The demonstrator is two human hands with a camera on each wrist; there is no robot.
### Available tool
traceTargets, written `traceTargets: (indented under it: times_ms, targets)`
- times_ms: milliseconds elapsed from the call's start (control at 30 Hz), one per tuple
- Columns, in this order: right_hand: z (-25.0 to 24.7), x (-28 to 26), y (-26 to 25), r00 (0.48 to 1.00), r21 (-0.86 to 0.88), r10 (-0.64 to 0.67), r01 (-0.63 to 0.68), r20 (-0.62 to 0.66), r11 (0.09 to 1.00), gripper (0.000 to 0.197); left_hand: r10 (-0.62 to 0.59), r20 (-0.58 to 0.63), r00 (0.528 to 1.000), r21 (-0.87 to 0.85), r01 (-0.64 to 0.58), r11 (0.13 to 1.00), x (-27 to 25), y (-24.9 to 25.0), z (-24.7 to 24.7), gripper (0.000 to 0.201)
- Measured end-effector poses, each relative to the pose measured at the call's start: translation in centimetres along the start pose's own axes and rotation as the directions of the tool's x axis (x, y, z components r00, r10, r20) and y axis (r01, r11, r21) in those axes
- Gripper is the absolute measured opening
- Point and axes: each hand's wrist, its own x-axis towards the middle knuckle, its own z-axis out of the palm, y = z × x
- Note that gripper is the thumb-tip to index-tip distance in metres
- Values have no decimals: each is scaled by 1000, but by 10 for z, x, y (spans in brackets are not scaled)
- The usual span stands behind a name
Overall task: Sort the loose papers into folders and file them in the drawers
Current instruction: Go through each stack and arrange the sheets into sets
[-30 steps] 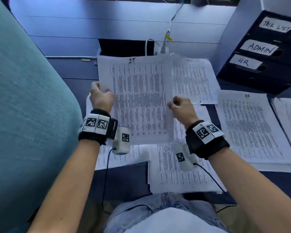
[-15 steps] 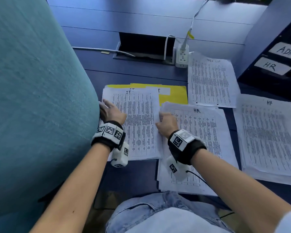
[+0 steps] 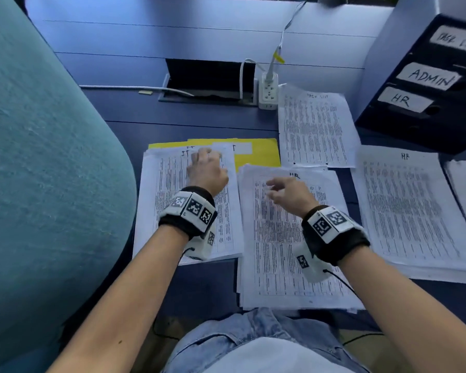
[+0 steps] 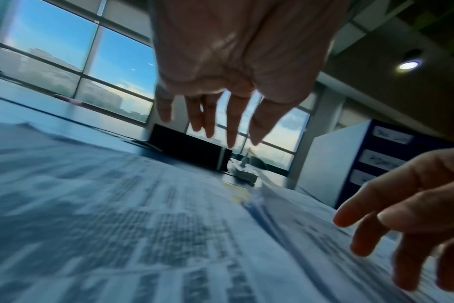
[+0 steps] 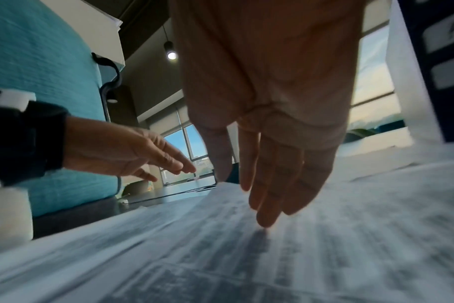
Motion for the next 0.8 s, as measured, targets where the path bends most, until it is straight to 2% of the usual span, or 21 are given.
traceTargets:
  times_ms: [100, 167, 267, 333, 500, 600, 700, 800]
  targets:
    - [-12, -6, 21, 999, -122, 44, -42, 9, 992, 35, 207, 94, 974, 9, -208, 978, 2, 30, 17, 33]
    - [-12, -8, 35, 998, -217, 64, -68, -28, 974, 40, 267, 158, 951, 65, -280, 958, 5, 43, 31, 35]
    - [-7, -13, 49, 997, -319, 68, -76, -36, 945, 57, 235, 254, 938, 189, -287, 939, 10, 52, 51, 45]
    - [-4, -16, 54, 999, -370, 47, -54, -27, 927, 64, 210, 274, 938, 244, -279, 929, 12, 53, 58, 46]
    - [7, -21, 66, 996, -425, -20, -18, -85, 905, 60, 278, 169, 945, 308, -319, 896, 7, 58, 62, 39]
    - [9, -21, 68, 995, -436, -33, -10, -91, 900, 58, 319, 102, 942, 244, -335, 910, 2, 60, 63, 34]
    - [11, -22, 69, 994, -449, -45, -4, -98, 894, 57, 282, 27, 959, 124, -283, 951, 1, 60, 56, 38]
    - [14, -21, 70, 991, -454, -66, 5, -120, 891, 56, 280, -5, 960, 174, -275, 945, -1, 60, 50, 28]
